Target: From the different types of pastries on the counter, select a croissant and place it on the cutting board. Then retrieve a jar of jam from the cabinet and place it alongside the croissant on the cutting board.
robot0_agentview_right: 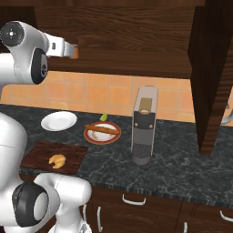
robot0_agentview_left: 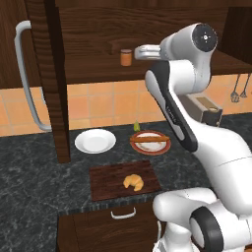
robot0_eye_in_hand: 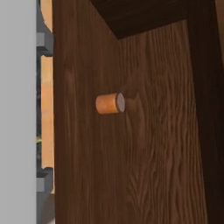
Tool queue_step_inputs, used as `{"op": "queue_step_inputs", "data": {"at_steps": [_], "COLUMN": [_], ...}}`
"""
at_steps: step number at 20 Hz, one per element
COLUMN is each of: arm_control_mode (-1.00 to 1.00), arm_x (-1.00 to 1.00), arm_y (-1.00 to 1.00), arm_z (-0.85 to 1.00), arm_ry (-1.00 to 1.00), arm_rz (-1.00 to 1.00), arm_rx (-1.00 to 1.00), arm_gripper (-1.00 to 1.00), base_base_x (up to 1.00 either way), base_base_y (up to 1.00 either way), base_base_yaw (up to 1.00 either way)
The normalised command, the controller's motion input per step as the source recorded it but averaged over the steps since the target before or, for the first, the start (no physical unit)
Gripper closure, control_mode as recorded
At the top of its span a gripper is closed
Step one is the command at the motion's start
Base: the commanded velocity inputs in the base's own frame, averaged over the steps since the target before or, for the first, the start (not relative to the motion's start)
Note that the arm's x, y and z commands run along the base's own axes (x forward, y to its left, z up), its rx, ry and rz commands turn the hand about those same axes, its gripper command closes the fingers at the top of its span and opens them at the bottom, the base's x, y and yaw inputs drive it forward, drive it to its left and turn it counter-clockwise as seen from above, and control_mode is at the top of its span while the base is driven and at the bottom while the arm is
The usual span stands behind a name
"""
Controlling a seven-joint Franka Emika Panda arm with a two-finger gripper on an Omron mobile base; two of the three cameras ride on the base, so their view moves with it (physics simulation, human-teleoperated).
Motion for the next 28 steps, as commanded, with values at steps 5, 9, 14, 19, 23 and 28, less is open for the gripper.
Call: {"op": "queue_step_inputs", "data": {"at_steps": [5,9,14,19,23,28], "arm_control_mode": [-1.0,-1.0,-1.0,-1.0,-1.0,-1.0], "arm_x": [0.35,0.1,0.1,0.25,0.17,0.24], "arm_y": [0.03,0.1,0.24,0.01,0.04,0.02], "arm_z": [0.0,0.0,0.0,-0.12,-0.01,0.0], "arm_ry": [0.07,0.0,0.0,0.0,0.0,0.0], "arm_rz": [0.0,0.01,0.0,0.0,0.01,0.0], "arm_rx": [0.01,0.0,-0.01,-0.01,-0.01,0.0], "arm_gripper": [-1.0,-1.0,-1.0,-1.0,-1.0,-1.0], "base_base_x": [0.0,0.0,0.0,0.0,0.0,0.0], "base_base_y": [0.0,0.0,0.0,0.0,0.0,0.0], "base_base_yaw": [0.0,0.0,0.0,0.0,0.0,0.0]}}
